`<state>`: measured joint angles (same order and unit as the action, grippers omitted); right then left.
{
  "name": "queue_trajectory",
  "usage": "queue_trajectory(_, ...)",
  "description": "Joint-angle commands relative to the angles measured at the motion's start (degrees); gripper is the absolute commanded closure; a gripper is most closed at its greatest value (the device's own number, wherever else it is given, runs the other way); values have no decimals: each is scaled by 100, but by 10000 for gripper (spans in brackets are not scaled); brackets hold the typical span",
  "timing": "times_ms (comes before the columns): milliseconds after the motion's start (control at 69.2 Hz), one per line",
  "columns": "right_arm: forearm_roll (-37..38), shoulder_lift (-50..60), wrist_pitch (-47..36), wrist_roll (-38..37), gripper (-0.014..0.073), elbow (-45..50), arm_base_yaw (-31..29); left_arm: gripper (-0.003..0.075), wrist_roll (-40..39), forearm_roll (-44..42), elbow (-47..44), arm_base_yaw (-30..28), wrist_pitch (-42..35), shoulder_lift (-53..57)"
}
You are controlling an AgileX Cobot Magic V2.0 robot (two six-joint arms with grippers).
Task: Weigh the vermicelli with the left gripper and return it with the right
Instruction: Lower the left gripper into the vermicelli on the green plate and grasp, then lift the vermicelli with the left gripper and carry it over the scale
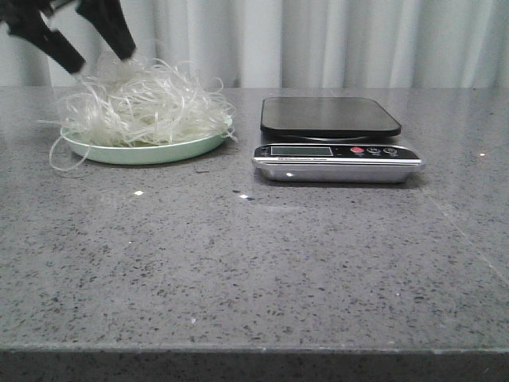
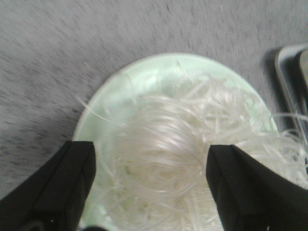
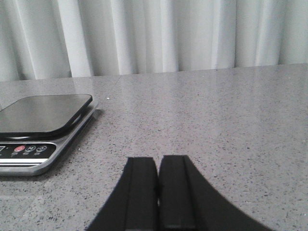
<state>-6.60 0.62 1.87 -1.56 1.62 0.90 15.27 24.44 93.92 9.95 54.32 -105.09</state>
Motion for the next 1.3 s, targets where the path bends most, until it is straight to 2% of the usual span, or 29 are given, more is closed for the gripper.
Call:
queue_trajectory(0,-2,85,-457,2,443,-47,-29,184,16,219,217,166,-49,151)
queue_trajectory(260,-2,85,-457,2,443,-47,-29,187,16,164,217,235,-7,47)
queue_trajectory(390,-2,85,-457,2,443,-47,-29,239,16,149,217,235,190,-31)
queue_trajectory(535,-2,85,-457,2,443,-47,-29,393,16,149,217,235,327,-98)
queue_trajectory(665,-2,85,-457,2,443,-47,-29,597,16,143,217,235,305,-110)
queue_trajectory(709,-2,85,-457,2,443,-47,-29,575,16,143,217,235,296,-110)
queue_trajectory(969,-2,85,-457,2,443,-47,-29,578,16,120,430,235,272,-88)
queue_trajectory(1287,-2,85,-457,2,443,-47,-29,582,16,170,1693,235,769,81)
